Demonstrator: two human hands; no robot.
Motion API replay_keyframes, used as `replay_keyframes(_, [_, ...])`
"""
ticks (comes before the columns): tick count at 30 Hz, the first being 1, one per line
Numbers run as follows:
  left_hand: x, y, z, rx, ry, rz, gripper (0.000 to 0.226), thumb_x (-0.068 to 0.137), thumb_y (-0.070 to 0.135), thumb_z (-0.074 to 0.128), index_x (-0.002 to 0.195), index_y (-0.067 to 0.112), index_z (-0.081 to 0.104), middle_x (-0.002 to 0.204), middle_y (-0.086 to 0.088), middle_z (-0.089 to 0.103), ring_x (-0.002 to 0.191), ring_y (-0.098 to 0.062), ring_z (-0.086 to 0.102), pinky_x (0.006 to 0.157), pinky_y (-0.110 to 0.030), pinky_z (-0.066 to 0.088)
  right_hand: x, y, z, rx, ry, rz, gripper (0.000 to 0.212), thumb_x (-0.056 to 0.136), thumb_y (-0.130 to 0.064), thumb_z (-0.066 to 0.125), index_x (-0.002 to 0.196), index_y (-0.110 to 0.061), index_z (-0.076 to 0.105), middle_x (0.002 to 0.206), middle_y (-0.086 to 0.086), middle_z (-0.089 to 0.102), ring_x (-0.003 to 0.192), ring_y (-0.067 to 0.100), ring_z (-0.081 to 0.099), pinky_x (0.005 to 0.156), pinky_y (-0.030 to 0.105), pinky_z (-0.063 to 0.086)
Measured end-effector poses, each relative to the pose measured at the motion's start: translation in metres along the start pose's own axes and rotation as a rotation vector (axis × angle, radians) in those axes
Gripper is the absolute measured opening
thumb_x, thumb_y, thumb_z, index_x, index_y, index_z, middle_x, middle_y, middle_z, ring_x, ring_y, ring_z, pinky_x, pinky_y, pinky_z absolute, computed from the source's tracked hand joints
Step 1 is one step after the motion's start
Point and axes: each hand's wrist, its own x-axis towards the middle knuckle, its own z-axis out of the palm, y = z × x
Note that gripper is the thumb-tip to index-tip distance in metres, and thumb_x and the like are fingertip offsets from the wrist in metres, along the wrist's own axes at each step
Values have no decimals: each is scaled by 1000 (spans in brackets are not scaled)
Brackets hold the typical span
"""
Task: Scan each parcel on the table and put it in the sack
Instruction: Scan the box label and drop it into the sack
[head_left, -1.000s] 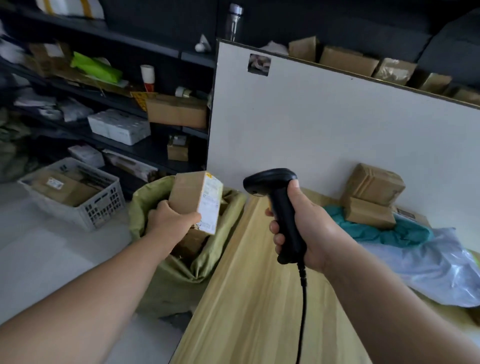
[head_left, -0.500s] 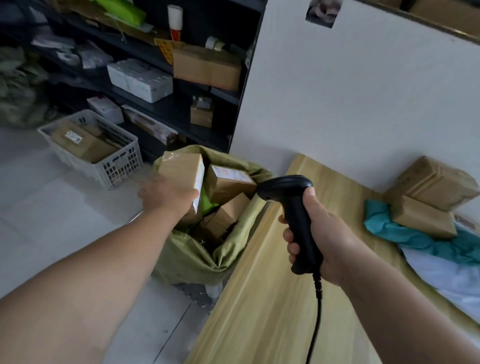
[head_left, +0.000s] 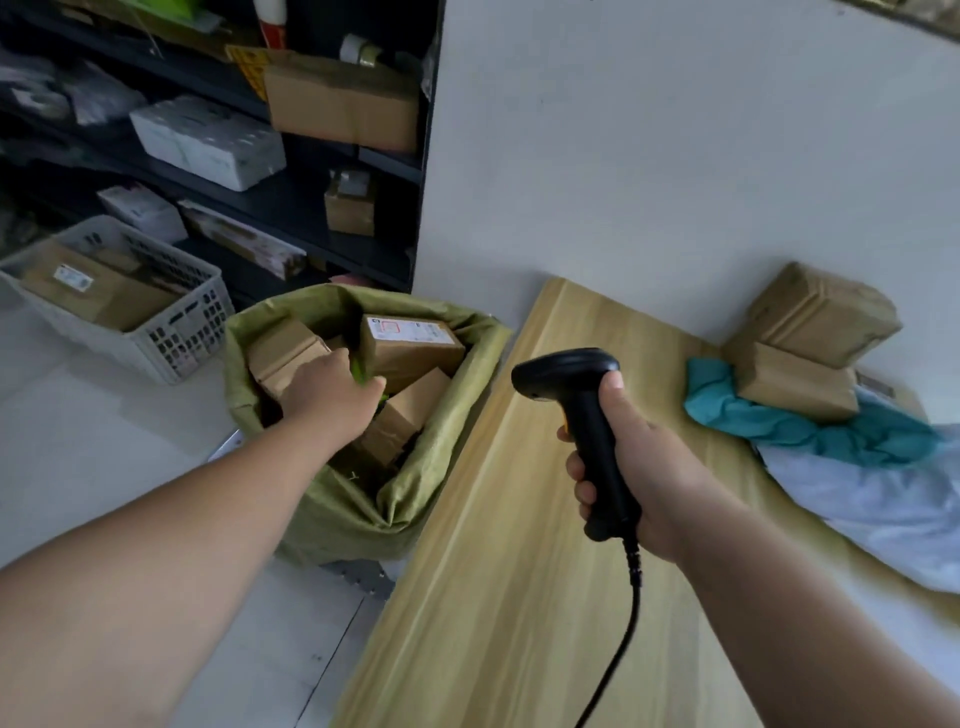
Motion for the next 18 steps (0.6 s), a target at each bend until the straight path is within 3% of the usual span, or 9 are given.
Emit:
replay_keyframes(2, [-13, 28, 6, 28, -6, 129, 61, 89, 48, 51, 137, 13, 43, 136, -10, 51, 126, -31, 45, 100, -43, 41, -7, 5, -23, 16, 44, -2, 78, 87, -78, 42, 103, -7, 67, 63, 6, 61, 47, 19, 53, 47, 29, 44])
replay_keyframes(10, [-86, 182, 63, 100, -113, 624, 69, 91, 44, 54, 148, 11, 30, 150, -10, 36, 138, -27, 32, 111, -36, 28, -35, 42, -155, 112, 236, -11, 77, 84, -80, 41, 102, -9, 64, 61, 5, 59, 47, 18, 51, 46, 27, 41])
replay_keyframes(18, [-145, 336, 137, 153, -125, 809, 74, 89, 45, 57, 149, 14, 27, 152, -7, 34, 138, -25, 31, 112, -35, 28, -38, 72, -308, 179, 358, -56, 74, 89, -76, 38, 101, -7, 61, 52, 3, 56, 39, 20, 48, 41, 24, 37])
